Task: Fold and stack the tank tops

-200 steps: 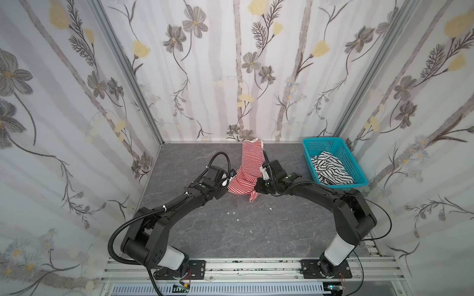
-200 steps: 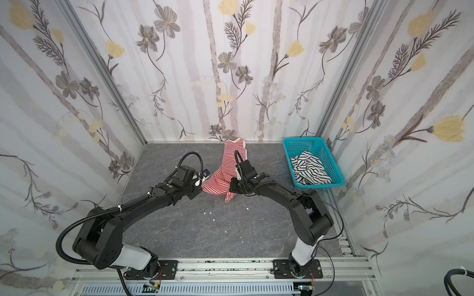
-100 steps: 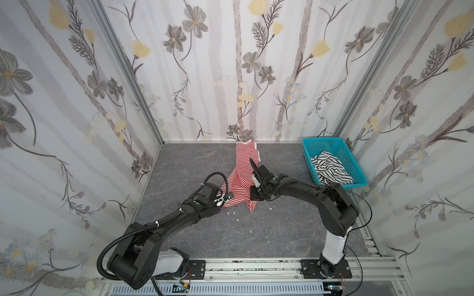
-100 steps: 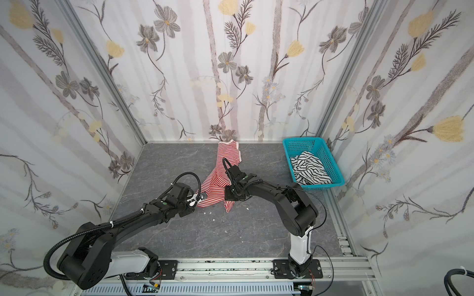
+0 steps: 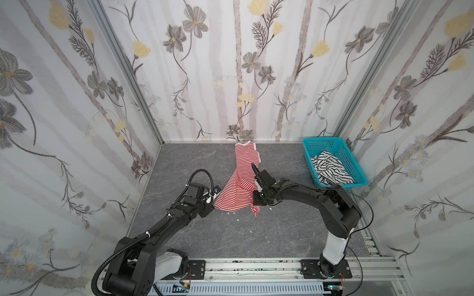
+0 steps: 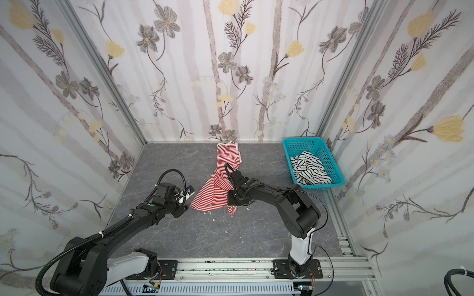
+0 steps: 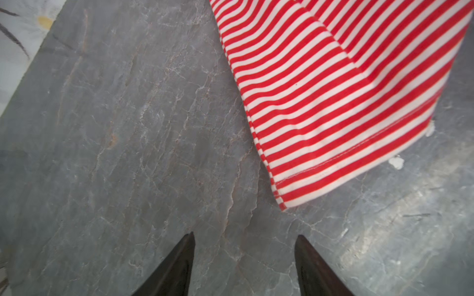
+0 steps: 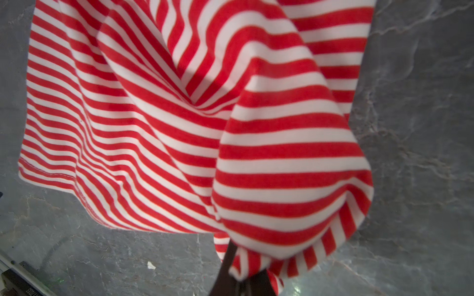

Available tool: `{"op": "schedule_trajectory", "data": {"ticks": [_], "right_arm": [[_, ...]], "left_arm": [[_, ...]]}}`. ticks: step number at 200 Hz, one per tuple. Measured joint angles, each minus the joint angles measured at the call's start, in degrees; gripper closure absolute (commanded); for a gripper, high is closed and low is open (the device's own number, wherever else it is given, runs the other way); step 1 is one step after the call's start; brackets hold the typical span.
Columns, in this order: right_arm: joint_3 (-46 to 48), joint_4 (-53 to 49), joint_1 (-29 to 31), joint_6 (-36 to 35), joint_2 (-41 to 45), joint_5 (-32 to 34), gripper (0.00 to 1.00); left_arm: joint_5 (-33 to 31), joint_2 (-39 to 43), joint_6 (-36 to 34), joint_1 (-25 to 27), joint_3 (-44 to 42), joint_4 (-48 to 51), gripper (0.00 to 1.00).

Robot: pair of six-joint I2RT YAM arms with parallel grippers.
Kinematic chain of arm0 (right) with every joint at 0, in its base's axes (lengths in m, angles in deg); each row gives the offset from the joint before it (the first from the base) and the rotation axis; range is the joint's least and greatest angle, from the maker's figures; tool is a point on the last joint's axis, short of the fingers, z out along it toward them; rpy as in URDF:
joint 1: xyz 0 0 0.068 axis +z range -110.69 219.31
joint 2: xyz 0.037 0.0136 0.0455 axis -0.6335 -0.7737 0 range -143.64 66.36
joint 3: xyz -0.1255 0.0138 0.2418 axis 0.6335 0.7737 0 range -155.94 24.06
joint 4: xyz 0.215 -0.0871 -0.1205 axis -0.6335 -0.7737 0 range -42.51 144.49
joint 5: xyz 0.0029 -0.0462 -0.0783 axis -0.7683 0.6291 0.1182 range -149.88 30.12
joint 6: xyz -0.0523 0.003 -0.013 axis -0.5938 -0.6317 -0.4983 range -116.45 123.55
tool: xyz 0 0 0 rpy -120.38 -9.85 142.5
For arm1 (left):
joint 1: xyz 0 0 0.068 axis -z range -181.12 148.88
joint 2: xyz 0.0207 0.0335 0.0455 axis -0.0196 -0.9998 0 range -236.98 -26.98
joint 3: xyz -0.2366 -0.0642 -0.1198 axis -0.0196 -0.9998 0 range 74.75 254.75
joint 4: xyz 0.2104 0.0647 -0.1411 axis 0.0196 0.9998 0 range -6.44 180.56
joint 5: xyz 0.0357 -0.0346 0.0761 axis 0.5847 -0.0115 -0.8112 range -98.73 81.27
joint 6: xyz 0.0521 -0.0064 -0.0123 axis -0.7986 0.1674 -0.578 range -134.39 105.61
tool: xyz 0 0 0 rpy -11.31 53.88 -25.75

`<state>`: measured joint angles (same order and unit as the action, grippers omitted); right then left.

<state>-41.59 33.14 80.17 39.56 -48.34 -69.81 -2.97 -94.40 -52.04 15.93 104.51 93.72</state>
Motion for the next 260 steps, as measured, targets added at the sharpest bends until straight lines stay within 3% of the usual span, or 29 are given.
{"op": "schedule_trajectory", "data": {"ticks": [54, 103, 114, 144, 208, 260], "right_arm": [[0.8, 1.5, 0.1, 1.0, 0.2, -0.2, 1.0], [1.1, 2.4, 0.3, 1.5, 0.6, -0.2, 1.0], [1.2, 2.5, 0.3, 1.7, 0.7, -0.2, 1.0], [1.2, 3.1, 0.3, 2.0, 0.8, -0.2, 1.0], [1.1, 3.1, 0.3, 2.1, 1.1, -0.2, 1.0], [-0.1, 2.8, 0.3, 2.1, 1.1, -0.2, 1.0]], "left_arm": [[6.1, -1.1, 1.7, -0.4, -1.3, 0.4, 0.43], [6.1, -6.8, 3.2, -0.4, 0.5, -3.1, 0.46], [6.0, -8.0, 3.2, -0.5, 1.1, -3.9, 0.48], [5.3, -12.4, 3.6, -0.5, 3.3, -5.1, 0.67], [4.2, -14.1, 3.6, -0.5, 4.2, -5.9, 0.68], [5.3, -14.5, 3.5, -0.5, 4.2, -5.9, 0.81]]}}
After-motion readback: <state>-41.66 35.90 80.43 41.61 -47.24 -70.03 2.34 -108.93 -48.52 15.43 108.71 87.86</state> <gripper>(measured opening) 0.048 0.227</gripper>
